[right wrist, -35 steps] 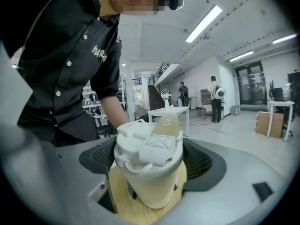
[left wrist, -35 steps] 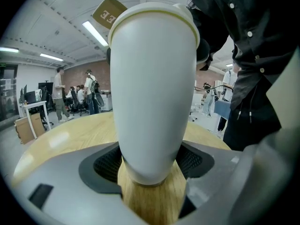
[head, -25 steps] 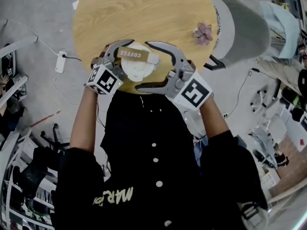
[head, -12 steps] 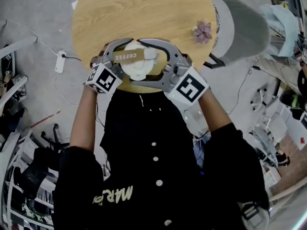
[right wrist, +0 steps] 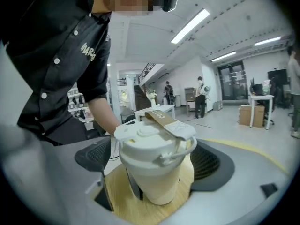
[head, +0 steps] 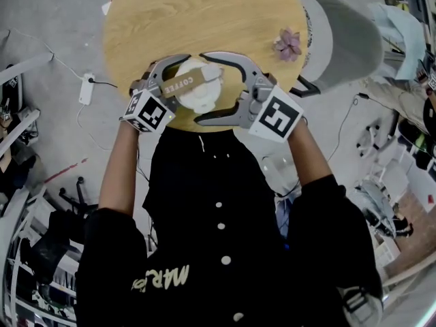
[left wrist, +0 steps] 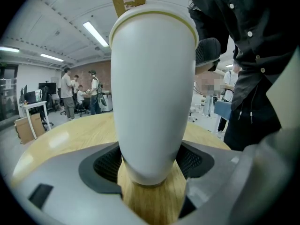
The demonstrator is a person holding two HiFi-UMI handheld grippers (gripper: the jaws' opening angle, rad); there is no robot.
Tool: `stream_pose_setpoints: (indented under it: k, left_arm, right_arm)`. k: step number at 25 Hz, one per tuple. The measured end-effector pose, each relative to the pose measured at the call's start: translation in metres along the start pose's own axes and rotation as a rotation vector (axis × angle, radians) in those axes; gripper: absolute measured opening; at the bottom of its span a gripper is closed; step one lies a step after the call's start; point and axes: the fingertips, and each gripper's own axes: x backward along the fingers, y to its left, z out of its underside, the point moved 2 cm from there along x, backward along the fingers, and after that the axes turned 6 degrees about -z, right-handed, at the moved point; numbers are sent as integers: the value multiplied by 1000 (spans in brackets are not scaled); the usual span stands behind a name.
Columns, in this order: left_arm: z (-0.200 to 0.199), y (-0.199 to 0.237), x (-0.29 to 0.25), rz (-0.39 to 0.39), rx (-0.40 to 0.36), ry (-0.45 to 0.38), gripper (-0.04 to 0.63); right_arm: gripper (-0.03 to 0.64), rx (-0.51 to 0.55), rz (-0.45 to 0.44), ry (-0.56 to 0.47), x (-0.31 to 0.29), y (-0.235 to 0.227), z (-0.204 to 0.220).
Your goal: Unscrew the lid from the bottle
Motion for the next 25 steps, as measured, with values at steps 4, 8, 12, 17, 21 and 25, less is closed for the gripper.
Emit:
stream_pose_setpoints:
  k: [4, 8, 12, 17, 21, 25]
  left_arm:
    - [2, 2, 2, -4, 2, 2, 354]
    - [2, 2, 1, -3, 2, 1, 354]
    - [0, 1, 2, -4, 2, 1, 354]
    - [1, 0, 3, 2, -2, 0, 354]
    - [0, 0, 2, 0, 1, 1, 354]
    - [1, 1, 3, -1, 6, 1, 354]
  right_arm:
    - [522, -47, 234, -64, -8, -3, -5]
    - [518, -22, 362, -140, -12, -12, -18]
    - [471, 18, 318, -130, -14, -14, -20]
    - [471, 79, 105, -81, -17, -6, -16]
    - [469, 74, 60, -68, -16, -6, -15]
    - [471, 51, 50, -98, -13, -6, -18]
